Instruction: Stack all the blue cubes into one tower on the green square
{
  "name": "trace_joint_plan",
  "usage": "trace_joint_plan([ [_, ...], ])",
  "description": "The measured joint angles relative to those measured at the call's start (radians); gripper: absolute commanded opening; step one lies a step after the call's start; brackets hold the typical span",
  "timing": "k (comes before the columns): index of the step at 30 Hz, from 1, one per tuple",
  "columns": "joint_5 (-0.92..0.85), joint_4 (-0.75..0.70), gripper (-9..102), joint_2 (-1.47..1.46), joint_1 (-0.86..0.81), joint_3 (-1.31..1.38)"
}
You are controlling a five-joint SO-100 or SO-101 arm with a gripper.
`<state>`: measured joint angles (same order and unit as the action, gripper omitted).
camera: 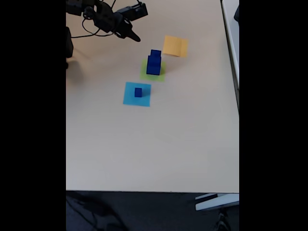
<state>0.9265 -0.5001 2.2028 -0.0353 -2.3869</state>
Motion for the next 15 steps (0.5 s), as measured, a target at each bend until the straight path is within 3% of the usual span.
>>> trace_joint_plan([
  [7,-0.006,0.006,0,-0.025,0.025,0.038],
  [15,0.006,0.041,12,-0.046,0.023,0.052],
])
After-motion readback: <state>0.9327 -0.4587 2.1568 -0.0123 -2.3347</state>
